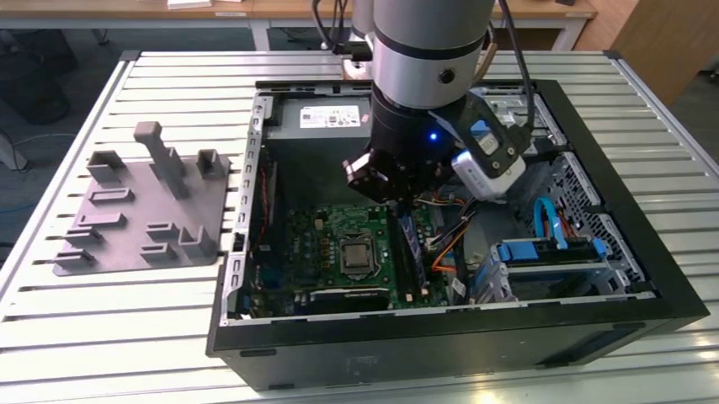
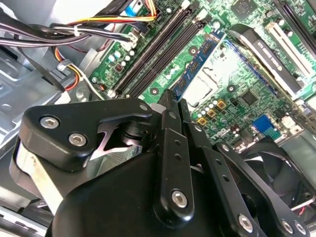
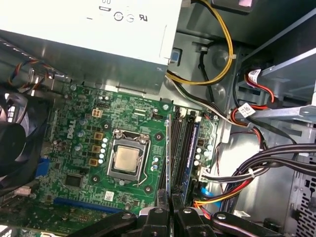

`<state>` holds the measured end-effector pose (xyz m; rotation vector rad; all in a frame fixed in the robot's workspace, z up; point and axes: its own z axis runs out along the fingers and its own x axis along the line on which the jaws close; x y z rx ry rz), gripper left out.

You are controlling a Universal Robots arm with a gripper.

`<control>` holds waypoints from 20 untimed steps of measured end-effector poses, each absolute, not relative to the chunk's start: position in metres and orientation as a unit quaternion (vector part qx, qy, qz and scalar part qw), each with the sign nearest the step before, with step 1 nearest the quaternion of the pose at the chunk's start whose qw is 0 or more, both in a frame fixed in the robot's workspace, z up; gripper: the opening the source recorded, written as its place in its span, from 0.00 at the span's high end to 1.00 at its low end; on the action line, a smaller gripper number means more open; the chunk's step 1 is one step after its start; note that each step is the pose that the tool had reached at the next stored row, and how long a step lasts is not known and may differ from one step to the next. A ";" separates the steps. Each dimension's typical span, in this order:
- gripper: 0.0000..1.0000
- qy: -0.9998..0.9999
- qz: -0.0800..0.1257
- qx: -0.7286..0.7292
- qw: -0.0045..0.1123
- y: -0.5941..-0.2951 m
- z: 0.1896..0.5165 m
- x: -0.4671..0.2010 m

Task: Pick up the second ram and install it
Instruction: 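Insert the second ram into the second slot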

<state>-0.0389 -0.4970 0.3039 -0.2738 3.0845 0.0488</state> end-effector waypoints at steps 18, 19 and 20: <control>0.86 0.999 0.015 -0.047 0.023 -0.497 0.304 -0.039; 0.86 0.999 0.015 -0.045 0.023 -0.497 0.304 -0.039; 0.86 0.999 0.015 -0.043 0.023 -0.497 0.304 -0.039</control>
